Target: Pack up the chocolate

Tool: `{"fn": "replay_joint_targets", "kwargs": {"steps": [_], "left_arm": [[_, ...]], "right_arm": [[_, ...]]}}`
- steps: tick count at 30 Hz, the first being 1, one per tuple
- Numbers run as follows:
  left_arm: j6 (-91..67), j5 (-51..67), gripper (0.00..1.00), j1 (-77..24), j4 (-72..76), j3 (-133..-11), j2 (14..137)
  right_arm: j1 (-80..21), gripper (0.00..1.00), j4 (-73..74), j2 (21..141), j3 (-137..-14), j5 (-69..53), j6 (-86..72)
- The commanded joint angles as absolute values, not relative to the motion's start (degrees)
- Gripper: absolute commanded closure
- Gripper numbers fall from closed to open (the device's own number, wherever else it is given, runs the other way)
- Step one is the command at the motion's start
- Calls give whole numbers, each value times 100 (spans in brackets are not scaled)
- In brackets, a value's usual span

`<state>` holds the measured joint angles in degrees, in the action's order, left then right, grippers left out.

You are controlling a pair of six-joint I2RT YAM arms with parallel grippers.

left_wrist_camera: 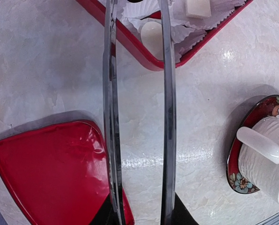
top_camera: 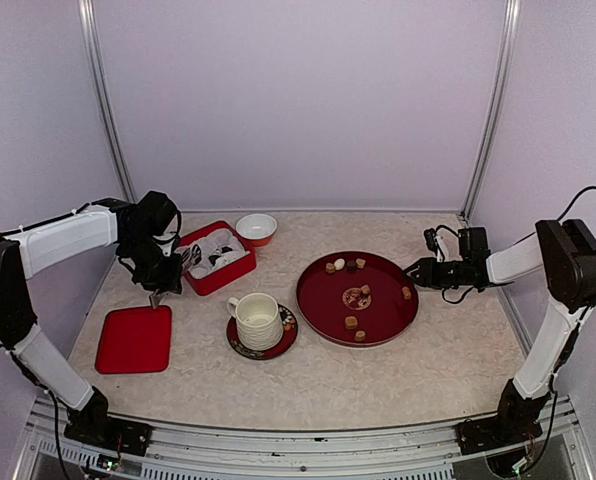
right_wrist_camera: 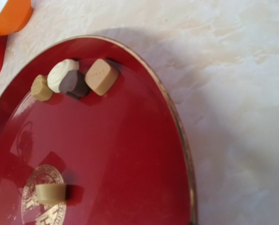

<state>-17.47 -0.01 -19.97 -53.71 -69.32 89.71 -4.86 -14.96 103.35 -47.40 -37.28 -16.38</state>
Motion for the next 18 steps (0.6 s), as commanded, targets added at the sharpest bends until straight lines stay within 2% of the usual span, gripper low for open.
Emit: {"fn": "replay_joint_targets", "kwargs": {"steps": [1,10,18], "left_arm": [[-1622,-171,72,-1962,-5366,-6900,9071],[-1586,-515,66,-1966,-5434,-7057,9184],[-1600,-658,65,-1981,-5512,-7084,9070]], "right_arm": [[-554,57,-1618,10367,-4754,-3823,-1670],[-554,57,-1573,10351,-4761,-3789,-1646],[-554,57,-1607,10389,-4750,-3797,-1660]]}}
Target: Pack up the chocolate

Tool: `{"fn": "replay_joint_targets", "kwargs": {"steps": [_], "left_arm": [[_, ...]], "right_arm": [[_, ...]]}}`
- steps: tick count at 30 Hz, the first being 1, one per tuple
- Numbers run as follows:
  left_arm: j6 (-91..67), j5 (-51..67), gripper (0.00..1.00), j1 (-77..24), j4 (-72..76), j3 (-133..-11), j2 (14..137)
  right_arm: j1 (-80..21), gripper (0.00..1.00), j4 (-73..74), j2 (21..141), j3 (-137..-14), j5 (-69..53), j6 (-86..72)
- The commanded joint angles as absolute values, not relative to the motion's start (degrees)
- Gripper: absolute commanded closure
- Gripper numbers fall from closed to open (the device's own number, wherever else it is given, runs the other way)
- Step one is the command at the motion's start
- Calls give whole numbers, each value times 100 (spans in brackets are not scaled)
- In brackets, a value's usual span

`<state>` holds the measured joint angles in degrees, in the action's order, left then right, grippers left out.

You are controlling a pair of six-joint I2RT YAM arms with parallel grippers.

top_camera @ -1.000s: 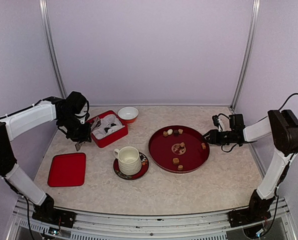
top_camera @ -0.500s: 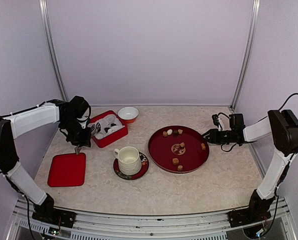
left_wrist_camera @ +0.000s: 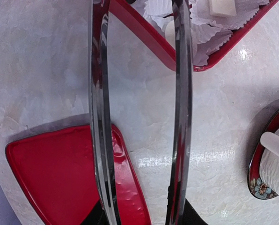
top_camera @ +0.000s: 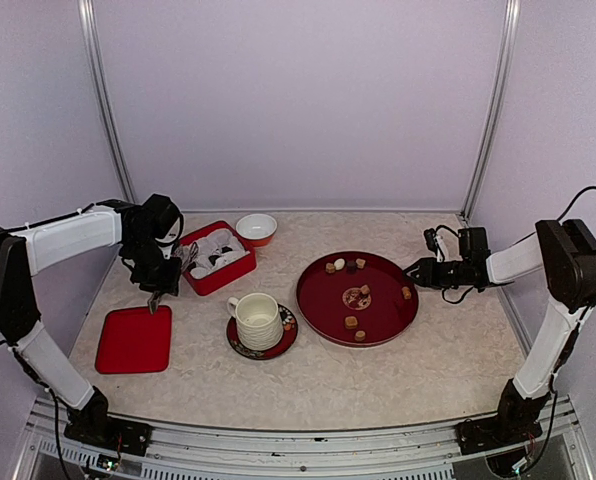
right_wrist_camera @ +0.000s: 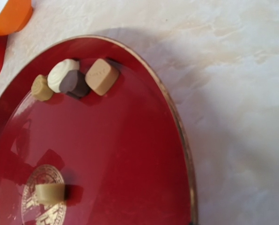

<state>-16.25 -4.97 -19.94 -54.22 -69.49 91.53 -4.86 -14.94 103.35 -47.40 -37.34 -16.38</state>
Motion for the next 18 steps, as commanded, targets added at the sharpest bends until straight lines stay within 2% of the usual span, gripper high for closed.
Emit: {"fn": "replay_joint_targets", "kwargs": {"steps": [1,11,18], "left_arm": [[-1606,-653,65,-2002,-5501,-7115,9036],[-1483,-609,62,-3130,-5266,-8225,9022],[-1345,-621,62,-4356,-5317,-9286,9707]], "right_arm": [[-554,57,-1608,10389,-4747,-3797,-1654],[-554,58,-1595,10321,-4718,-3858,-1672],[-634,57,-1603,10267,-4676,-3928,-1708]]}}
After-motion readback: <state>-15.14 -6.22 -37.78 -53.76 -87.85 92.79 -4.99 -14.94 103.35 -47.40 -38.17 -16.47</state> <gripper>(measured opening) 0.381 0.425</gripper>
